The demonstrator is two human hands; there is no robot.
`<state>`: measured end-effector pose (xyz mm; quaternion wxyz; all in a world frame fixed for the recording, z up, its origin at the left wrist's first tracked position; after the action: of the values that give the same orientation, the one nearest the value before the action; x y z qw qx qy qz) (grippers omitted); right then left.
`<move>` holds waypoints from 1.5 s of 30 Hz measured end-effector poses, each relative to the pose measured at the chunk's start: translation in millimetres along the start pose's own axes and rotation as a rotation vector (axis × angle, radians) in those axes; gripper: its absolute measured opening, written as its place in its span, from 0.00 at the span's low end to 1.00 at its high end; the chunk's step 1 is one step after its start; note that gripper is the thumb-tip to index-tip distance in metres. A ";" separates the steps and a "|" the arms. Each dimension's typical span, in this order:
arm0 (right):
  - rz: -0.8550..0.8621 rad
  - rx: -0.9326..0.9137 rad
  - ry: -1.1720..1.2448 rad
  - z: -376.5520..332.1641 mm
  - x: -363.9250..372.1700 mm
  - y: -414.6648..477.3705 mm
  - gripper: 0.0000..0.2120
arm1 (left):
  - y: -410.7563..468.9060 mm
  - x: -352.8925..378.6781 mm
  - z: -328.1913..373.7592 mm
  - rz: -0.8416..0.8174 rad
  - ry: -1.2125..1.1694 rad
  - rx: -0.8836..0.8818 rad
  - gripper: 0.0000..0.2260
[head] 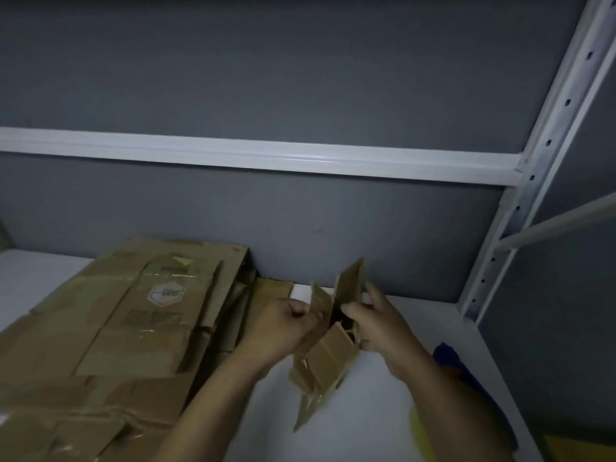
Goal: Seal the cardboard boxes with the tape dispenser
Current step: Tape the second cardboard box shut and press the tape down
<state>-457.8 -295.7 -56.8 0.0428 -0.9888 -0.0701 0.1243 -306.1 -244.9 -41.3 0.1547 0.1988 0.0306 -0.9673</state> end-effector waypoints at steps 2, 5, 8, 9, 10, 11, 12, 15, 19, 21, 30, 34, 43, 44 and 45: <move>0.112 -0.093 -0.196 -3.9 -13.5 1.6 0.07 | -1.3 -3.7 -7.7 0.082 0.003 -0.031 0.13; 0.174 -0.288 -0.390 -25.0 -29.5 -2.4 0.09 | 7.2 -24.1 -14.4 0.267 0.062 -0.022 0.14; 0.082 -0.415 -0.400 -36.2 -33.7 -6.1 0.25 | 18.1 -40.2 -16.6 0.401 0.160 0.023 0.07; 0.046 -0.444 -0.445 -34.9 -31.5 -5.3 0.25 | 19.9 -41.0 -14.5 0.404 0.171 0.045 0.08; 0.019 -0.457 -0.489 -32.0 -28.9 -3.9 0.22 | 22.6 -39.8 -13.3 0.392 0.191 0.077 0.17; 0.002 -0.448 -0.521 -27.6 -27.9 -1.8 0.19 | 25.4 -37.9 -12.6 0.371 0.221 0.110 0.26; 0.000 -0.419 -0.535 -23.3 -29.0 -0.1 0.18 | 27.9 -37.7 -12.1 0.357 0.285 0.137 0.34; 0.031 -0.306 -0.493 -15.1 -41.1 4.9 0.13 | 40.0 -25.1 -9.9 0.201 0.577 0.266 0.40; 0.014 -0.293 -0.479 -3.0 -47.9 2.8 0.16 | 50.6 12.2 -13.0 -0.232 0.414 0.399 0.34; -0.011 -0.316 -0.627 -1.2 -46.8 0.6 0.16 | 51.7 22.0 -14.4 -0.300 0.357 0.412 0.27; 0.113 -0.367 -0.880 15.4 -68.0 16.5 0.19 | 66.5 40.4 -25.9 -0.318 0.352 0.352 0.19; 0.200 -0.397 -0.919 32.6 -77.7 18.7 0.18 | 59.2 44.1 -23.0 -0.382 0.395 0.331 0.22; 0.170 -0.371 -0.333 40.0 -77.3 18.6 0.26 | 65.5 51.6 1.0 -0.255 0.351 0.419 0.22; 0.159 -0.342 -0.278 40.1 -77.0 16.5 0.27 | 67.4 53.4 2.1 -0.219 0.329 0.408 0.24; 0.155 -0.328 -0.235 39.2 -76.4 14.4 0.26 | 70.0 55.2 0.4 -0.186 0.303 0.386 0.28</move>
<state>-539.1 -318.6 -77.8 -0.1367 -0.9638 -0.0175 0.2284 -332.7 -327.3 -62.5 0.0180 0.3635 -0.1136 -0.9244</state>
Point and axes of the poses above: each hand's wrist, its own y-axis towards the middle knuckle, its own x-axis out of the palm, z = x × y, the point moved 8 cm from there along y, towards the middle knuckle, and after that the axes turned 10 degrees about z, right-handed, at the moved point
